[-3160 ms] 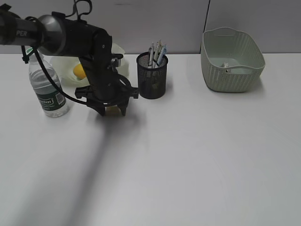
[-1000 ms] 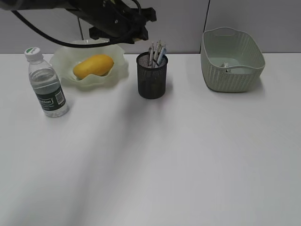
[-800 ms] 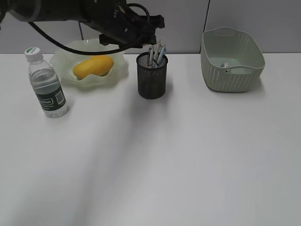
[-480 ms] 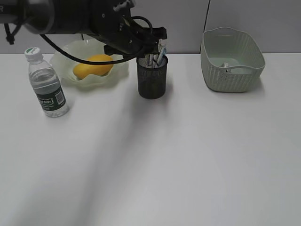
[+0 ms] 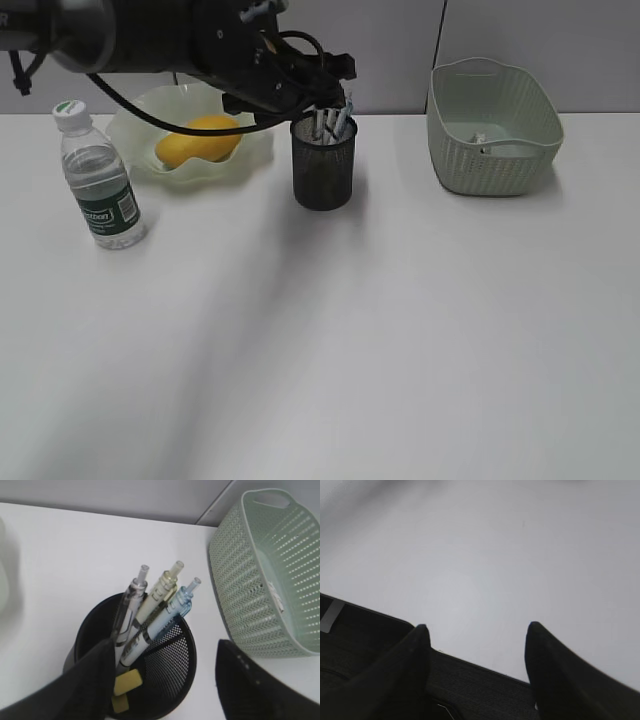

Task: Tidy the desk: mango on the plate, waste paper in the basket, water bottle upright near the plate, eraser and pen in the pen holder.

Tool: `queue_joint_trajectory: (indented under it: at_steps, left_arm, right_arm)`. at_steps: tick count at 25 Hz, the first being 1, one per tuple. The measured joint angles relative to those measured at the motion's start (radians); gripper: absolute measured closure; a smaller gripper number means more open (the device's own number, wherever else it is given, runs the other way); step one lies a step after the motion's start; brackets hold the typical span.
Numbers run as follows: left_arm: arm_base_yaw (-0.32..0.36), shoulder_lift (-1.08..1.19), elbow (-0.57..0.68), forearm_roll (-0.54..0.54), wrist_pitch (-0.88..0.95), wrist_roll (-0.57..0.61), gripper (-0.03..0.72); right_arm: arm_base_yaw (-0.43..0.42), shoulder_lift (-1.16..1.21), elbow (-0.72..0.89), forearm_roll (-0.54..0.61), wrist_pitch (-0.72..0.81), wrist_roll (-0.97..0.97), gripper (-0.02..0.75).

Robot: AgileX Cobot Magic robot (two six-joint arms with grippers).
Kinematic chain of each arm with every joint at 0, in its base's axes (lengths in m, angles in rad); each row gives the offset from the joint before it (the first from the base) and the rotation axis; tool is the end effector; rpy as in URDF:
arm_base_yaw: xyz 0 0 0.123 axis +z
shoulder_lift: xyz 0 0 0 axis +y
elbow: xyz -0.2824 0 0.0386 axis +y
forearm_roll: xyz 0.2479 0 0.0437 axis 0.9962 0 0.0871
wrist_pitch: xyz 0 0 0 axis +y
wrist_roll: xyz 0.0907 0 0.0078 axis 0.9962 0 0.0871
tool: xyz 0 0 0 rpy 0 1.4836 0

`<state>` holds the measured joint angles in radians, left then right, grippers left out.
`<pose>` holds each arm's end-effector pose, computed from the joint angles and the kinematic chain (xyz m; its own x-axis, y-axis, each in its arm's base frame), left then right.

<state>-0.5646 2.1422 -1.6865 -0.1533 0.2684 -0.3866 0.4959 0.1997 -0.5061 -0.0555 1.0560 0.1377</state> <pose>0.4206 -0.2708 0.2158 -0.7170 -0.1484 -0.6811 0.2289 0.8728 -0.4311 0.0247 0.0084 0.2773 -0.5858 -0.1919 -0.7874 -0.3796 0.9234 0.0574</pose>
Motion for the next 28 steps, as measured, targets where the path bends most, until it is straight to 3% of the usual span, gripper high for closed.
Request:
queue_joint_trajectory:
  at_steps: [4, 9, 16, 23, 28]
  left_arm:
    - [0.000, -0.053, 0.000, 0.009, 0.040, 0.002, 0.207]
    - [0.000, -0.146, 0.000, 0.097, 0.190, 0.020, 0.207]
    - [0.000, -0.274, 0.000, 0.138, 0.540, 0.177, 0.210]
    - [0.000, -0.338, 0.000, 0.215, 0.912, 0.206, 0.219]
    - [0.000, -0.376, 0.000, 0.263, 0.945, 0.208, 0.221]
  right_arm:
    - [0.000, 0.000, 0.000, 0.000, 0.000, 0.000, 0.260]
    - [0.000, 0.000, 0.000, 0.000, 0.000, 0.000, 0.260]
    - [0.000, 0.000, 0.000, -0.002, 0.000, 0.000, 0.290]
    - [0.000, 0.000, 0.000, -0.014, 0.000, 0.000, 0.299]
    - [0.000, 0.000, 0.000, -0.014, 0.000, 0.000, 0.248]
